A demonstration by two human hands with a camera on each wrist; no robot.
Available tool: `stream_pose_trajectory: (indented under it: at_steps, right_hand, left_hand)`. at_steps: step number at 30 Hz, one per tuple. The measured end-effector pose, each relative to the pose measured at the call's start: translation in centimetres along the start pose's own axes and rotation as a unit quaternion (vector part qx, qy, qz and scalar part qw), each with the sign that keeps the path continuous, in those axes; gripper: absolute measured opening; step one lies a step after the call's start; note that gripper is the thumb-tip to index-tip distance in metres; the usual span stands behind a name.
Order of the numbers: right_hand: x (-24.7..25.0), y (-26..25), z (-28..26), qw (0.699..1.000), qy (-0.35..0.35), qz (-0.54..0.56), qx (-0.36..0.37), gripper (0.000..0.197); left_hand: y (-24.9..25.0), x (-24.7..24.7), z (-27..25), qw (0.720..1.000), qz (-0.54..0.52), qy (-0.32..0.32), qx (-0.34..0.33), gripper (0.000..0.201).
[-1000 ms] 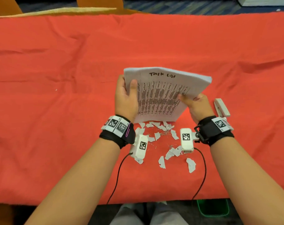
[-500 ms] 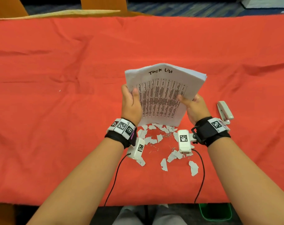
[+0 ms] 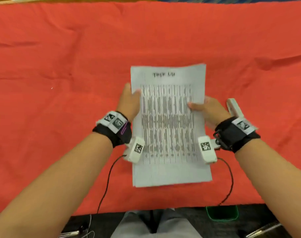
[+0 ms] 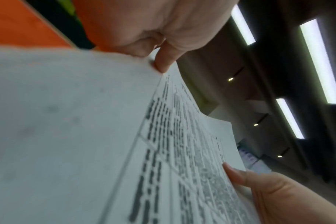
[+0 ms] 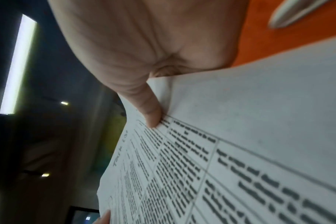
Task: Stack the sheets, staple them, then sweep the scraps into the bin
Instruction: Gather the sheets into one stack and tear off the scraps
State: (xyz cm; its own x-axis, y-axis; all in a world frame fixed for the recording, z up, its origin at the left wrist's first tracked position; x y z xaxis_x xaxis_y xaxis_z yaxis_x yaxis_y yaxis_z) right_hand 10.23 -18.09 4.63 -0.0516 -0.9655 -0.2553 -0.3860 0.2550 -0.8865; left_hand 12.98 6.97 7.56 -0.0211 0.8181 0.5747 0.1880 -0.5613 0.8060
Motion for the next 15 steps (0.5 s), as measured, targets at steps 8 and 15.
stream_pose_trajectory:
  at_steps: [8, 15]
  right_hand:
    - [3.4, 12.2, 1.9, 0.986, 0.058, -0.069, -0.142, 0.027]
    - [4.3, 9.8, 7.2, 0.993, 0.099, -0.027, -0.051, 0.059]
  left_hand:
    - [-12.4, -8.5, -2.3, 0.980, 0.035, -0.107, 0.162, 0.031]
    - [-14.4, -10.0, -1.3, 0.979, 0.011, -0.102, 0.177, 0.025]
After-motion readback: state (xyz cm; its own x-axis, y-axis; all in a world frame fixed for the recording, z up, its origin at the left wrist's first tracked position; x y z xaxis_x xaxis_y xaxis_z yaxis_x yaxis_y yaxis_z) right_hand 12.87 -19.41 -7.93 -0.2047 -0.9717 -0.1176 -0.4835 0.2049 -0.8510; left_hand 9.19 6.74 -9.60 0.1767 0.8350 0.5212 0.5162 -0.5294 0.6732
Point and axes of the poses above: each hand's wrist, its own z-axis towards the middle knuckle, its own x-axis out of the back of the hand, y = z × x, the point moved 8 cm from there along z, towards the middle knuckle, and after that the axes turned 15 degrees about z, right-handed, at the moved point
